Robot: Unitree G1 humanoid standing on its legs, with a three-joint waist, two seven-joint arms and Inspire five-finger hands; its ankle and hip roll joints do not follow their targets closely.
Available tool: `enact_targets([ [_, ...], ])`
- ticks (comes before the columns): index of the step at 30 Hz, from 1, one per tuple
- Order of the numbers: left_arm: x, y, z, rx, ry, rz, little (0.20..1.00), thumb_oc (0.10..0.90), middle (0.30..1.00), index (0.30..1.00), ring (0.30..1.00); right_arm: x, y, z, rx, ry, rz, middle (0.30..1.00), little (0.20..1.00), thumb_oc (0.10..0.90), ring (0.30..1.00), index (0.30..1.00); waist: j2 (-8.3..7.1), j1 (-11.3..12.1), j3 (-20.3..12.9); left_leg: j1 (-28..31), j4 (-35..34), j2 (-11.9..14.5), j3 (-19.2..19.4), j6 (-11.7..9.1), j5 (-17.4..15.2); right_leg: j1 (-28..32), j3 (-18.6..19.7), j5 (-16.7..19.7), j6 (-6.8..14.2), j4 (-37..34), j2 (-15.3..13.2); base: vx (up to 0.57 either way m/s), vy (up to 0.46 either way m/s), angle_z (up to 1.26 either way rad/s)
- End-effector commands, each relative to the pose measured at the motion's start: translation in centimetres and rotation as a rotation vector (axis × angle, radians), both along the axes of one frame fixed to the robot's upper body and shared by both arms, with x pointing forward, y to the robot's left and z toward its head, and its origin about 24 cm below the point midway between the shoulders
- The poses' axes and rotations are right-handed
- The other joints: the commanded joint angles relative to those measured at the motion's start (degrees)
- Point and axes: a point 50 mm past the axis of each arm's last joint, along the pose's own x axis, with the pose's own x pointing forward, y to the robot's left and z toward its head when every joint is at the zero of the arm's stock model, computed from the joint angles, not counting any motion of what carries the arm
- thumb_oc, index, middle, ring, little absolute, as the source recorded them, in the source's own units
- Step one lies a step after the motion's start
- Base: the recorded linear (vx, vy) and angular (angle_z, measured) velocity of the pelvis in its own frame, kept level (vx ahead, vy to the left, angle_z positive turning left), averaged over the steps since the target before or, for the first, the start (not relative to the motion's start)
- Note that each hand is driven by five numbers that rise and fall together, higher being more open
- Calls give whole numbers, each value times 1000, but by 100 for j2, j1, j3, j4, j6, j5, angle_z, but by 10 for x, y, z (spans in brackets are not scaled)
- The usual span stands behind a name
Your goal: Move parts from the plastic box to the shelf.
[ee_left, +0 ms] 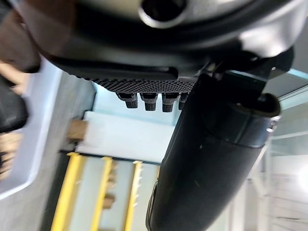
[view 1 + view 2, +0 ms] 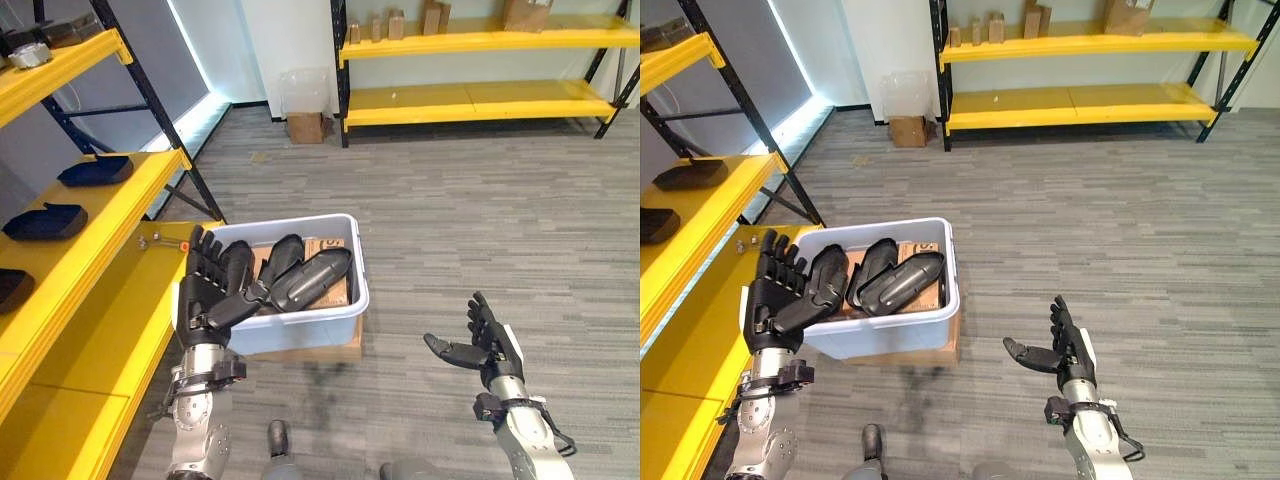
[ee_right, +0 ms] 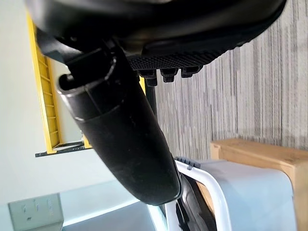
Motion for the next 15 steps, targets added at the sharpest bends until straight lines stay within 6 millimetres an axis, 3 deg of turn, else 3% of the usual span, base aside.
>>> enact_targets([
  [1,5,13,60,113,-327,100,1000,900,1000,1000,1000,28,16,38,20,-216,105,1000,1000,900,1000,1000,-66,-185,-160,458,-525,62,351,-115,326,516,-424,437,270,-931,-76,184,191,-4],
  [5,10,10,62,111,-324,92,1000,900,1000,1000,1000,25,13,33,23,-185,107,1000,1000,900,1000,1000,36,-223,-184,686,-518,63,423,-195,378,462,-533,314,327,-706,-172,374,307,-9],
  [6,17,3,66,118,-297,38,1000,900,1000,1000,1000,19,14,25,44,-146,102,1000,1000,900,1000,1000,105,-209,-243,988,-353,-235,514,-203,288,440,-726,498,532,-837,-418,554,434,-22],
  [15,22,-8,79,214,-303,-47,1000,900,1000,1000,1000,22,34,22,83,-150,69,1000,1000,900,1000,1000,-131,81,-308,797,101,-742,808,97,-192,497,-1118,929,938,-1267,-898,190,92,4],
])
